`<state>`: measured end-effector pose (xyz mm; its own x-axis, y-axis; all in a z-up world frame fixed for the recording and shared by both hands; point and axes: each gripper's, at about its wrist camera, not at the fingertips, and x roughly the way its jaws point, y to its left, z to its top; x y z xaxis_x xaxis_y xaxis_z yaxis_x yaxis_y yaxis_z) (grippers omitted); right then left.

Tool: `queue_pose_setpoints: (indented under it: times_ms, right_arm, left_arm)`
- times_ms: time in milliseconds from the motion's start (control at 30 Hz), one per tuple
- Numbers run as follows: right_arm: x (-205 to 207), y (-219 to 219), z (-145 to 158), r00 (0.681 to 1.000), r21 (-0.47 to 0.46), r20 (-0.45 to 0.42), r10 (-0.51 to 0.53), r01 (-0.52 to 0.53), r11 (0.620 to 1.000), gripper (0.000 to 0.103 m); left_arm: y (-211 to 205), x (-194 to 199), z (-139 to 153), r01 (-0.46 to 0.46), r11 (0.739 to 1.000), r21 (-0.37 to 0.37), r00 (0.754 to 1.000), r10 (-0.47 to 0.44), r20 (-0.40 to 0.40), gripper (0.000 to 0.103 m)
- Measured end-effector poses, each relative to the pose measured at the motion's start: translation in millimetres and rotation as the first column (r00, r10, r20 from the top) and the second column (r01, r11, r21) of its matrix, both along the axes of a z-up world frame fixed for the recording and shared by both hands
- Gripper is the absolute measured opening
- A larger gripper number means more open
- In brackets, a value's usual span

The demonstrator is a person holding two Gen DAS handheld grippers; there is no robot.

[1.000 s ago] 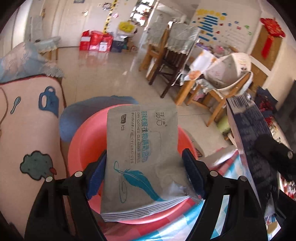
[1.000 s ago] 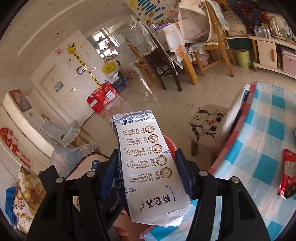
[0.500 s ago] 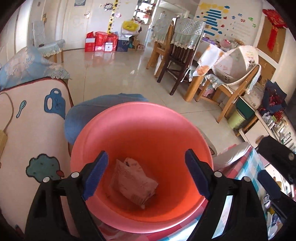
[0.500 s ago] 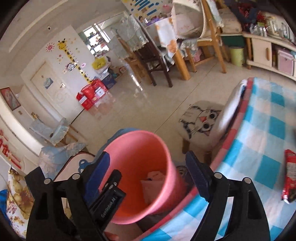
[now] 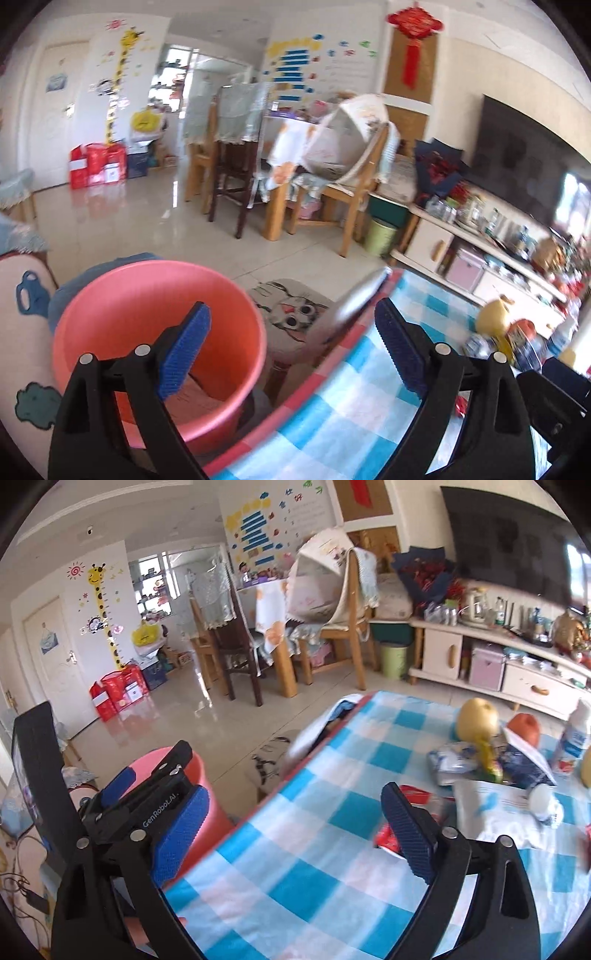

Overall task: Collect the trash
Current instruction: 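Return both tools from the pink bucket to the table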

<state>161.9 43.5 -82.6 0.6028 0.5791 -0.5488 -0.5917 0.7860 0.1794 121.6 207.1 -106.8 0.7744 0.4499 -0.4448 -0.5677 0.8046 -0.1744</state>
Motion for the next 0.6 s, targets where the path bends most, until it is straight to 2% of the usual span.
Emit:
queue_pose_setpoints:
  times_ms: [167, 300, 400, 600]
  right_arm:
    - [-8, -35, -2, 0.994, -0.052, 0.098, -0.049, 0.054, 0.997, 0.098]
    - [-16, -60, -4, 0.979, -0.096, 0.184, -0.094, 0.113, 0.989, 0.098]
    - [-19, -74, -6, 0.967, -0.133, 0.225, -0.117, 0.149, 0.980, 0.098]
    - [-25, -105, -14, 0.945, -0.190, 0.282, -0.167, 0.225, 0.956, 0.098]
  left_arm:
    - [-29, 13, 5, 0.113, 0.993, 0.034, 0.993, -0.111, -0.048, 0.091]
    - [-47, 24, 5, 0.203, 0.979, 0.032, 0.977, -0.200, -0.075, 0.091]
    - [-66, 29, 3, 0.232, 0.971, 0.061, 0.968, -0.225, -0.109, 0.091]
    - [-94, 32, -2, 0.271, 0.954, 0.127, 0.960, -0.259, -0.104, 0.091]
